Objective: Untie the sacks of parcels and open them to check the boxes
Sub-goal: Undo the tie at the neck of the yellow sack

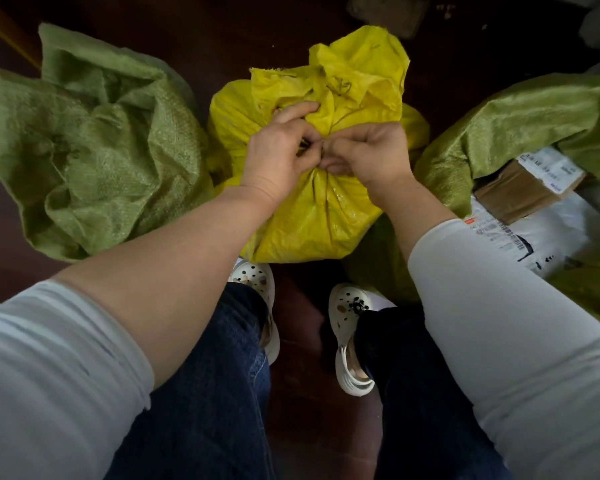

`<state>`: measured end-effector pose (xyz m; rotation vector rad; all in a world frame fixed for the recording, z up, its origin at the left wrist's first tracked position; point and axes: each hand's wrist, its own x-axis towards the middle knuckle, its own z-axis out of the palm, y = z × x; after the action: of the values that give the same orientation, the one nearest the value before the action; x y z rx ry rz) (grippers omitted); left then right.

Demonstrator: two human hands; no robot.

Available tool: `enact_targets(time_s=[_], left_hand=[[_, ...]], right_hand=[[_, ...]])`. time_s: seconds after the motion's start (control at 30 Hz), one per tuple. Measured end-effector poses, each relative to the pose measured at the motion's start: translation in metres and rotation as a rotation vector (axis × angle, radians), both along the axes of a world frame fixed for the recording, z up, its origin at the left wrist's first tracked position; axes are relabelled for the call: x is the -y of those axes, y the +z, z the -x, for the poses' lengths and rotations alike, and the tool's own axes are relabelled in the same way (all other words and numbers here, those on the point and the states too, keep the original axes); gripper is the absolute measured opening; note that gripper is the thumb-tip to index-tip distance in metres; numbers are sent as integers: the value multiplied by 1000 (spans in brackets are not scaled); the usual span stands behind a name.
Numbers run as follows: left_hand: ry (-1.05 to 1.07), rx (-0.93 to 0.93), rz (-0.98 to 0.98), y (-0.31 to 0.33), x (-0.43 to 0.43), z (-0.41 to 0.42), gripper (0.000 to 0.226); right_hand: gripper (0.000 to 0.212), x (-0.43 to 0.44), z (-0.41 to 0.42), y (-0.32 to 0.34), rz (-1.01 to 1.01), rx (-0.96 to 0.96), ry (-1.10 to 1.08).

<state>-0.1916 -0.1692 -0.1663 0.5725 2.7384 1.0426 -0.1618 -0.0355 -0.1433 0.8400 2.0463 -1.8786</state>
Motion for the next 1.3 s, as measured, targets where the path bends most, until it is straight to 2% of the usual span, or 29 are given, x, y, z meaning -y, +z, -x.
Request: enact_targets(time_s=[0.07,0.13,0.27,0.4,0.47,0.57,0.67,0.8,0.83,0.9,0.93,1.0,1.03,1.1,1.17,1.3], left_hand=[[12,1,-16,1,-3,-1,15],[14,0,-21,4,-3,-1,14],[-64,14,22,11,-3,-3,15],[-130,-44,133,14,-7,-6,21],[-130,-38,203,15,-7,-6,24],[-103,-45,200,12,-7,-5,25],[-27,-10,110,8,-5,-2,23],[79,27,-49,4,-4,3,24],[105,37,-67,4,-5,3,23],[135,41,-79,3,-6,4,20],[130,37,-84,3,-5,5,20],[73,34,-76,4,-2,6,19],[32,33,-51,5,-1,7,19],[-22,7,13,8,0,7,19],[-32,-40,53,9,-1,6,20],[-24,-49,77,10,-2,3,21]], right_hand=[[2,-1,-2,0,129,27,-49],[14,-2,-3,1,60,21,-11],[15,-10,0,8,-585,-79,413],[25,-1,-3,23,-975,-66,630],[26,6,-4,24,-1092,-64,681],[25,13,-6,24,-1137,-77,654],[26,18,-4,19,-1037,-56,492],[15,24,6,5,-481,-16,69],[18,25,8,5,-345,16,-37],[28,23,10,3,-158,50,-139],[27,21,10,4,-128,47,-116],[16,14,9,8,-245,-13,37],[10,9,8,8,-391,-58,156],[20,4,5,11,-770,-93,428],[27,6,2,15,-1018,-85,570],[24,15,0,10,-1140,-113,581]])
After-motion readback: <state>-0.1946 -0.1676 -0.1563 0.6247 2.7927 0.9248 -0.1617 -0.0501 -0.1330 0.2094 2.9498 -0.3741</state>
